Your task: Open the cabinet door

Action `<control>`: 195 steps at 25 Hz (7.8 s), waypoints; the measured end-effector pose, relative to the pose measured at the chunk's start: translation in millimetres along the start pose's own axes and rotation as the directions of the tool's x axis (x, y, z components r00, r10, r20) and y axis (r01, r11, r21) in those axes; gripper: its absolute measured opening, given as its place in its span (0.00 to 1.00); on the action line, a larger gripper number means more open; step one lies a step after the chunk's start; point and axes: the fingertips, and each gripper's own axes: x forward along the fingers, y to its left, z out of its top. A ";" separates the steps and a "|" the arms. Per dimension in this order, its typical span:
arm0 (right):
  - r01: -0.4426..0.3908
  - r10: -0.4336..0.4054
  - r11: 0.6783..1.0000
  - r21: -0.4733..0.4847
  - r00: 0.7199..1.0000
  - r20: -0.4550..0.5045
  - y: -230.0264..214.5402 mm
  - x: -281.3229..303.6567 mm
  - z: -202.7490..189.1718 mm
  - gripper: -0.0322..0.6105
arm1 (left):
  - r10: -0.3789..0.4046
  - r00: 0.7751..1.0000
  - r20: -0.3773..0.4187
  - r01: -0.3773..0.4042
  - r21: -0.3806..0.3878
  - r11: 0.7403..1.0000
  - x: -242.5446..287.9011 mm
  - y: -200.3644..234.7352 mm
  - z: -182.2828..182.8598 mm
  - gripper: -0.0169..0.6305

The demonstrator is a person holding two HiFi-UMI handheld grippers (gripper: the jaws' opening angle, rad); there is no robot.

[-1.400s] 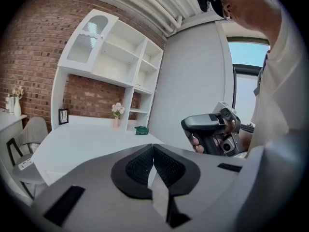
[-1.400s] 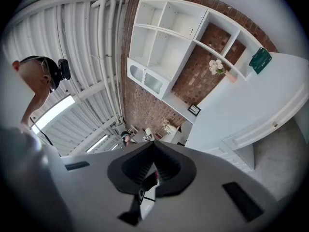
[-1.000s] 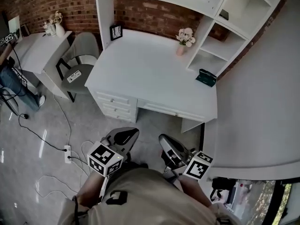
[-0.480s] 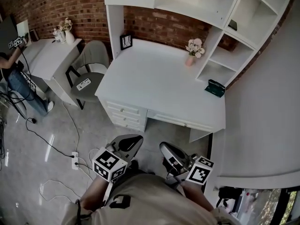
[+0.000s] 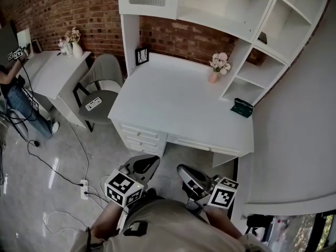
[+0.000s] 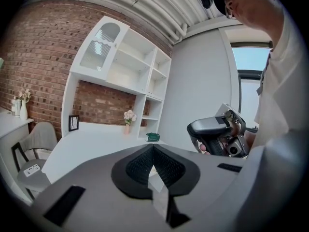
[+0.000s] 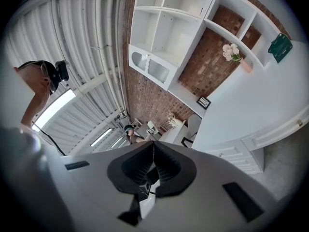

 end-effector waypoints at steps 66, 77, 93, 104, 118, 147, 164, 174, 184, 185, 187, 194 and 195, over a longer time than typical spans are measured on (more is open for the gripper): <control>-0.098 0.104 0.993 0.061 0.989 -0.106 -103.5 73.8 117.9 0.09 | 0.120 0.990 -0.072 -0.118 0.030 0.993 116.2 88.7 52.4 0.05; -0.179 0.188 0.982 0.061 0.958 -0.218 -151.7 74.0 155.9 0.09 | 0.255 0.959 -0.123 -0.254 0.030 0.967 160.8 88.0 57.0 0.05; -0.169 0.139 0.962 -0.216 0.980 -0.144 -153.2 125.1 224.6 0.09 | 0.216 0.974 -0.069 -0.215 0.021 0.976 179.7 130.5 72.4 0.05; -0.114 0.085 0.871 -0.478 0.993 -0.082 -118.9 210.0 301.4 0.09 | 0.193 0.981 -0.003 -0.193 0.002 0.981 156.4 205.7 90.8 0.05; 0.150 -0.089 0.644 -0.751 0.989 0.121 -104.9 314.2 428.8 0.31 | 0.201 0.979 0.024 -0.200 -0.030 0.979 128.7 242.1 91.8 0.05; 0.362 -0.308 0.429 -0.827 0.920 0.243 -115.6 378.1 473.1 0.41 | 0.164 0.986 0.043 -0.161 -0.053 0.986 102.2 275.2 81.5 0.05; 0.359 -0.306 0.447 -0.819 0.922 0.238 -112.0 375.9 464.2 0.42 | 0.172 0.985 0.031 -0.170 -0.044 0.984 96.1 273.3 79.4 0.05; 0.191 -0.230 0.487 -0.852 0.969 0.086 -90.8 360.8 437.0 0.42 | 0.145 0.989 0.018 -0.145 -0.018 0.989 109.1 249.9 85.0 0.05; -0.010 -0.119 0.454 -0.891 0.990 -0.072 -65.8 347.2 400.6 0.42 | 0.158 0.987 0.023 -0.158 -0.002 0.987 106.4 235.1 81.5 0.05; -0.030 -0.112 0.442 -0.897 0.990 -0.088 -63.9 346.2 397.4 0.42 | 0.159 0.987 0.028 -0.159 0.002 0.987 107.7 234.2 82.0 0.05; -0.063 -0.101 0.422 -0.904 0.988 -0.116 -60.8 344.4 391.8 0.42 | 0.161 0.987 0.031 -0.161 0.006 0.987 110.1 232.5 82.5 0.05; -0.112 -0.085 0.402 -0.909 0.984 -0.158 -50.3 341.7 383.1 0.42 | 0.157 0.987 0.038 -0.158 0.004 0.988 110.2 226.9 87.6 0.05; -0.115 -0.081 0.403 -0.908 0.984 -0.161 -50.1 341.2 383.0 0.42 | 0.160 0.986 0.039 -0.160 0.002 0.987 109.8 227.3 87.5 0.05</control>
